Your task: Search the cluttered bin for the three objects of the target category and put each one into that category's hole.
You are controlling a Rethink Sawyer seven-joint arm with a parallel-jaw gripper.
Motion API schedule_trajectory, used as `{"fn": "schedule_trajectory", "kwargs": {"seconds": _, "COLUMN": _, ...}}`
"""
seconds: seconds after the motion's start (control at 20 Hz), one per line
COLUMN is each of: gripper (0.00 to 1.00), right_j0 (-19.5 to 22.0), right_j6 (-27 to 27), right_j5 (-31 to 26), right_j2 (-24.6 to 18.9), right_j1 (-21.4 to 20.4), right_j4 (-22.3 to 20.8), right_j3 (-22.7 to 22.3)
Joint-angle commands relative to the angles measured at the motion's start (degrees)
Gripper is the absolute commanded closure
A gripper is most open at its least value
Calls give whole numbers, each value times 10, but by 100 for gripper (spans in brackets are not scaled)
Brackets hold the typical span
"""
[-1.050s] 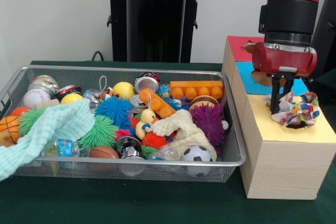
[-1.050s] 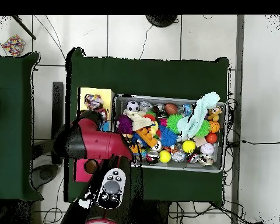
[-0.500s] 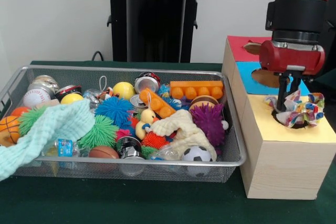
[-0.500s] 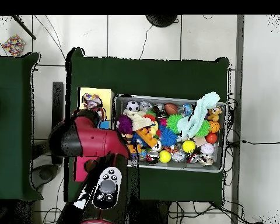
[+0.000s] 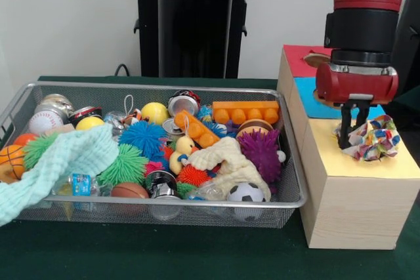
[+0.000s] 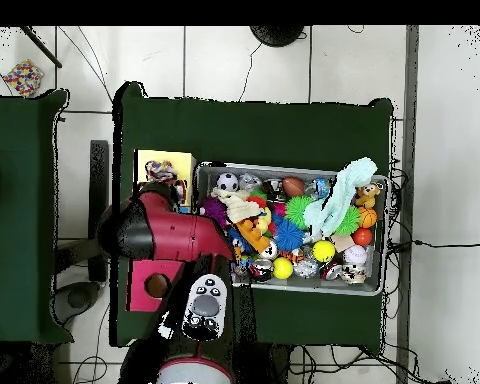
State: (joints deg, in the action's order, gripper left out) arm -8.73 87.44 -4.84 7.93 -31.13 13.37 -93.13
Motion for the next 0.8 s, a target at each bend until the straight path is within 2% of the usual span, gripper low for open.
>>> {"fn": "schedule_trajectory", "kwargs": {"seconds": 0.05, "gripper": 100, "right_j0": 31, "right_j6": 93, "right_j5": 13, "right_j2": -84, "right_j1": 64, "right_j4": -10, "right_j3": 12}}
{"fn": "schedule_trajectory", "kwargs": {"seconds": 0.25, "gripper": 100, "right_j0": 51, "right_j6": 100, "right_j5": 22, "right_j2": -117, "right_j1": 78, "right_j4": -7, "right_j3": 11}}
{"fn": "schedule_trajectory", "kwargs": {"seconds": 0.45, "gripper": 100, "right_j0": 54, "right_j6": 104, "right_j5": 14, "right_j2": -120, "right_j1": 85, "right_j4": -1, "right_j3": 11}}
{"fn": "schedule_trajectory", "kwargs": {"seconds": 0.75, "gripper": 100, "right_j0": 12, "right_j6": 99, "right_j5": -73, "right_j2": -52, "right_j1": 122, "right_j4": 18, "right_j3": 55}}
{"fn": "schedule_trajectory", "kwargs": {"seconds": 0.8, "gripper": 100, "right_j0": -3, "right_j6": 99, "right_j5": -98, "right_j2": -29, "right_j1": 125, "right_j4": 17, "right_j3": 63}}
